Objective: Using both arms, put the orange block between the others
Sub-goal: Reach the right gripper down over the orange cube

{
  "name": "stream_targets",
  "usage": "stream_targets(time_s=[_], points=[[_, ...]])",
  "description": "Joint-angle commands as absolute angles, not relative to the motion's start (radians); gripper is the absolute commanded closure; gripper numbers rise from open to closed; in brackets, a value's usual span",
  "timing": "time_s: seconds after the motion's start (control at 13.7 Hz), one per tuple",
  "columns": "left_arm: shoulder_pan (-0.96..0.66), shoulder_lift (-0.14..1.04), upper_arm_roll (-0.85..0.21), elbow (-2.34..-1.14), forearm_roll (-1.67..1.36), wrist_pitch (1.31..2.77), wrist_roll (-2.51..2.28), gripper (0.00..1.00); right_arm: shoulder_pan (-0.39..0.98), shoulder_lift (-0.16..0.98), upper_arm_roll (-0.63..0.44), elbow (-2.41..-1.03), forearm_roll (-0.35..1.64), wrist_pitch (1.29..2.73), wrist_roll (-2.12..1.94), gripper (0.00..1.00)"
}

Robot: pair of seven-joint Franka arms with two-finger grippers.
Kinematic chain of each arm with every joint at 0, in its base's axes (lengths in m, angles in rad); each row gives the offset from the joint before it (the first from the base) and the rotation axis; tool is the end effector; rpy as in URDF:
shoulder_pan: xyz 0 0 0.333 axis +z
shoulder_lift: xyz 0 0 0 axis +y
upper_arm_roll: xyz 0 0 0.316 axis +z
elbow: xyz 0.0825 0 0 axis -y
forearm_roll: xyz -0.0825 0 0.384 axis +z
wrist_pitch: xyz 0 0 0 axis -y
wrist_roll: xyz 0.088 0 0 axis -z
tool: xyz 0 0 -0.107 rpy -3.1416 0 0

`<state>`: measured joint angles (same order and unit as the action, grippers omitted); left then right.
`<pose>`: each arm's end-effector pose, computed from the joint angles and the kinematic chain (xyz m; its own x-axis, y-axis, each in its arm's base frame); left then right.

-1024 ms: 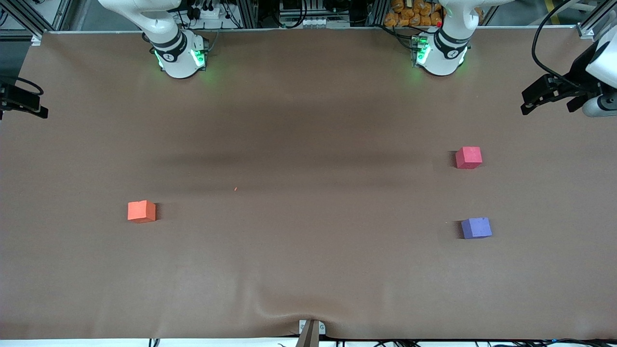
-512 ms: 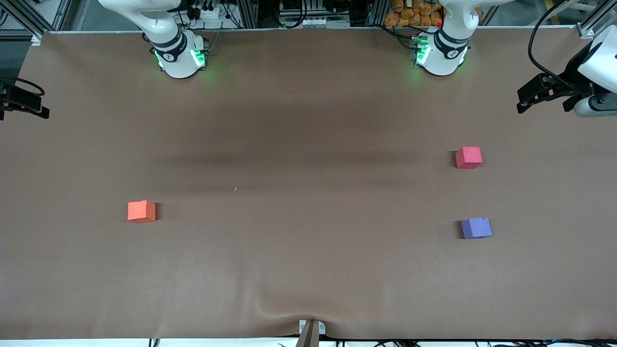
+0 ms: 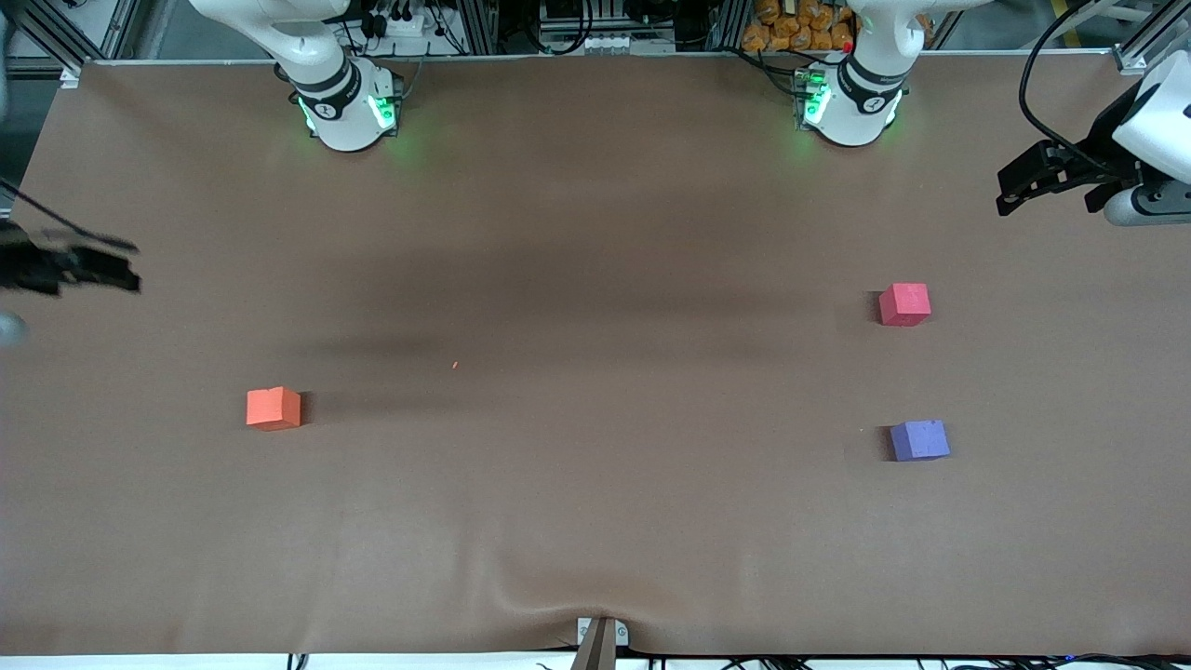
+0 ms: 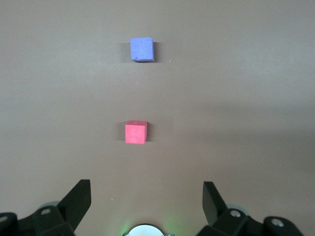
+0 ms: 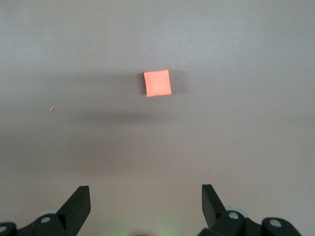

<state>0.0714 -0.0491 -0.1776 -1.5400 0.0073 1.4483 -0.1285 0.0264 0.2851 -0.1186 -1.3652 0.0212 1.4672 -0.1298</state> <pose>0.5235 -0.0576 0.6545 0.9989 0.0238 -0.0409 0.0230 -0.9995 -0.0214 0.6225 -0.0450 0.5446 0.9828 0.0400 -0.1802 0.0386 -0.9992 -0.0113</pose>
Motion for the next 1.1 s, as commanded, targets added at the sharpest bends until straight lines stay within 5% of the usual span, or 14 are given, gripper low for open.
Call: stream_targets(time_s=[0.0, 0.22, 1.02], points=[[0.083, -0.046, -0.175, -1.522, -0.003, 1.428, -0.103, 0.0, 0.025, 0.374, -0.112, -1.439, 0.026, 1.61, -0.124, 0.0], [0.084, -0.048, -0.173, -1.52, -0.003, 1.427, -0.103, 0.0, 0.02, 0.463, -0.112, -1.534, 0.026, 1.787, -0.13, 0.0], [0.104, -0.046, -0.172, -1.519, -0.002, 1.427, -0.107, 0.0, 0.021, 0.692, -0.112, -1.545, 0.028, 2.002, -0.219, 0.0]])
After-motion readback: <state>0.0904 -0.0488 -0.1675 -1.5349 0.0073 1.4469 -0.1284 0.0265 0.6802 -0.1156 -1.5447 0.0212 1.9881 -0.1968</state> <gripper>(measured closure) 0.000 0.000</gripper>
